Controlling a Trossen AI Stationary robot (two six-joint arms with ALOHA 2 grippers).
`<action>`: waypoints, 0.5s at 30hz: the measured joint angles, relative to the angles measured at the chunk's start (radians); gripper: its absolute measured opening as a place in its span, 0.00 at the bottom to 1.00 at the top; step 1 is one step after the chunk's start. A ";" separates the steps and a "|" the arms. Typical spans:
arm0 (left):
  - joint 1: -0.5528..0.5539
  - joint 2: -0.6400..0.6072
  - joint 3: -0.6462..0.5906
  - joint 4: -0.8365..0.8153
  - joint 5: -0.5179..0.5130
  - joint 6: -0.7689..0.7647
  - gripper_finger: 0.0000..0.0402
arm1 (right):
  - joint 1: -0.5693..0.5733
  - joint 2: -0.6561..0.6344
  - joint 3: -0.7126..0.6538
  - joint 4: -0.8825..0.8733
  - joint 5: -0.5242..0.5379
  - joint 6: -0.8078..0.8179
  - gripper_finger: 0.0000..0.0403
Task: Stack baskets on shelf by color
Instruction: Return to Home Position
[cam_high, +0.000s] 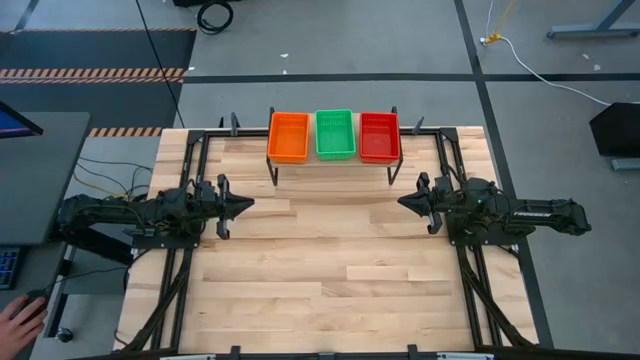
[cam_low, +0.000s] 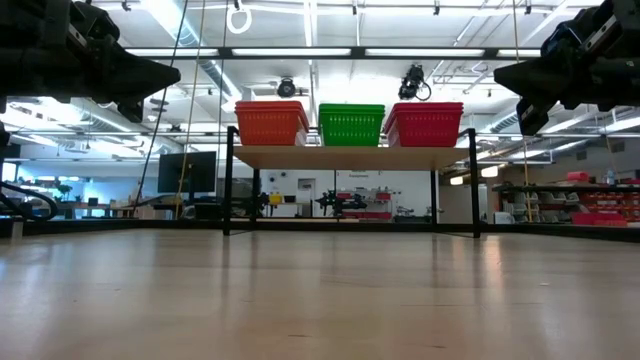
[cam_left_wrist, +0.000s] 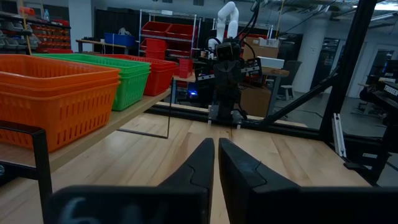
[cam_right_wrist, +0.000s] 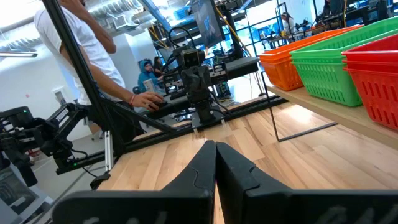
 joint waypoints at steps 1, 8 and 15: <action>0.000 0.000 0.000 0.000 0.000 0.000 0.07 | 0.000 0.000 0.000 0.000 0.000 0.000 0.03; 0.000 0.000 0.000 0.000 0.000 0.000 0.10 | 0.000 0.000 0.000 0.000 0.000 0.000 0.03; 0.000 0.000 0.000 0.000 0.000 0.000 0.09 | 0.000 0.000 0.000 0.000 0.000 0.000 0.03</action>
